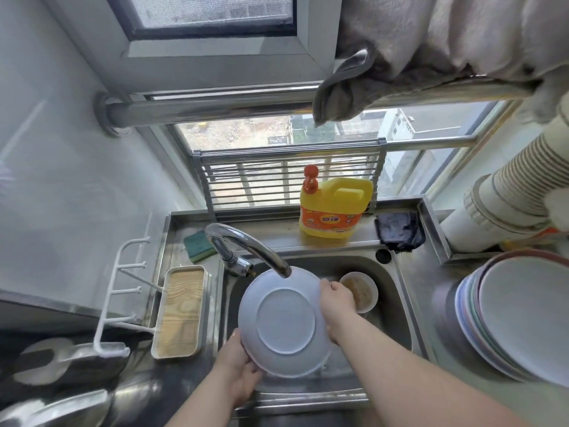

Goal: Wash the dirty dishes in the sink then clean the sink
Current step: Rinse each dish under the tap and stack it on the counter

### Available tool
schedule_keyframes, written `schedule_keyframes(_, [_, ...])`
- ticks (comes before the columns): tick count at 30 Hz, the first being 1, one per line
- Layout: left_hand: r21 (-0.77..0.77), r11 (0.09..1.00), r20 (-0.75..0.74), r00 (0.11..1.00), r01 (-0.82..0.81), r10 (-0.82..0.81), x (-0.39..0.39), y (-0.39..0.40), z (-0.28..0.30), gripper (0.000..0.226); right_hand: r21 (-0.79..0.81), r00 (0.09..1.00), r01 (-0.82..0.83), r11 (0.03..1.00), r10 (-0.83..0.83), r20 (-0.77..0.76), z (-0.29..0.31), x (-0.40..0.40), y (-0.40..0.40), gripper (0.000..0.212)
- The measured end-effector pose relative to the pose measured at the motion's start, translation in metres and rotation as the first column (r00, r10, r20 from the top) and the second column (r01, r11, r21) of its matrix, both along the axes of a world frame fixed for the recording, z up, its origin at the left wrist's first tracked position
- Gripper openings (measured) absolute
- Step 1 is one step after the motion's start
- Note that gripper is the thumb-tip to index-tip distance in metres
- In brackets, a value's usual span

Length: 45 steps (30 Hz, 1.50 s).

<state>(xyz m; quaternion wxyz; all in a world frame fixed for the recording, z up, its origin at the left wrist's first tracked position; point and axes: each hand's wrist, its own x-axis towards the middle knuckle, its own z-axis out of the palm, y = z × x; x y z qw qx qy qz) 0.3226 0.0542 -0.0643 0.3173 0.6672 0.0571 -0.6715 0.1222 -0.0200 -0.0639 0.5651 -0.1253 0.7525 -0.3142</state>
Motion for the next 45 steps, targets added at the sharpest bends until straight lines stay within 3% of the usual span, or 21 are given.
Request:
schedule_keyframes(3, [0.018,1.0,-0.117,0.993,-0.011,0.013,-0.021,-0.007,-0.003,0.047,-0.096,0.998,-0.013,0.995,0.007,-0.062,0.018,-0.017,-0.004,0.035])
schedule_keyframes(7, [0.0,0.998,-0.14,0.988,0.07,-0.07,-0.044,-0.022,-0.001,0.052,-0.178,0.991,-0.039,0.983,0.015,-0.132,0.033,-0.044,-0.003,0.037])
schedule_keyframes(11, [-0.007,0.986,-0.162,0.973,0.167,-0.166,-0.058,-0.039,-0.004,0.063,-0.252,0.986,0.038,0.967,-0.078,-0.149,0.036,-0.072,0.004,0.039])
schedule_keyframes(14, [-0.011,0.981,-0.227,0.955,0.194,-0.191,-0.066,-0.054,0.001,0.07,-0.265,0.981,0.174,0.948,-0.189,-0.032,0.035,-0.088,0.012,0.036])
schedule_keyframes(17, [-0.025,0.997,-0.353,0.932,0.079,-0.083,-0.065,-0.067,0.011,0.083,-0.193,0.94,0.327,0.925,-0.297,0.167,0.028,-0.096,0.022,0.043])
schedule_keyframes(18, [-0.057,0.998,-0.376,0.925,0.037,-0.056,-0.066,-0.069,0.015,0.079,-0.172,0.927,0.35,0.921,-0.314,0.206,0.025,-0.097,0.027,0.041])
schedule_keyframes(21, [-0.142,0.988,-0.341,0.94,-0.062,0.01,-0.068,-0.073,0.026,0.019,-0.103,0.928,0.296,0.949,-0.261,0.265,0.017,-0.097,0.043,0.02])
schedule_keyframes(23, [-0.159,0.985,-0.303,0.953,-0.063,0.012,-0.061,-0.07,0.022,0.058,-0.08,0.94,0.212,0.974,-0.181,0.288,0.011,-0.096,0.055,0.025])
schedule_keyframes(26, [-0.22,0.975,-0.235,0.967,0.044,-0.096,-0.051,-0.062,0.023,0.076,-0.025,0.953,0.088,0.996,-0.077,0.293,0.003,-0.092,0.071,0.035])
schedule_keyframes(29, [-0.25,0.962,-0.163,0.974,0.113,-0.157,-0.039,-0.053,0.022,0.078,-0.006,0.956,0.009,1.0,-0.007,0.294,-0.002,-0.081,0.08,0.032])
schedule_keyframes(31, [-0.259,0.958,-0.141,0.976,0.126,-0.167,-0.032,-0.05,0.02,0.073,-0.006,0.941,0.045,0.999,-0.041,0.335,-0.003,-0.072,0.081,0.026])
schedule_keyframes(37, [-0.328,0.926,-0.041,0.977,0.185,-0.21,-0.024,-0.044,0.023,0.03,-0.01,0.937,0.145,0.989,-0.134,0.322,0.003,-0.054,0.063,0.018])
schedule_keyframes(42, [-0.252,0.961,-0.035,0.991,0.116,-0.129,-0.022,-0.046,0.029,0.061,-0.041,0.964,0.102,0.994,-0.089,0.249,-0.001,-0.042,0.05,0.022])
schedule_keyframes(45, [-0.204,0.977,-0.013,0.998,0.061,-0.065,-0.018,-0.048,0.031,0.066,-0.045,0.958,0.098,0.994,-0.082,0.276,-0.005,-0.033,0.044,0.029])
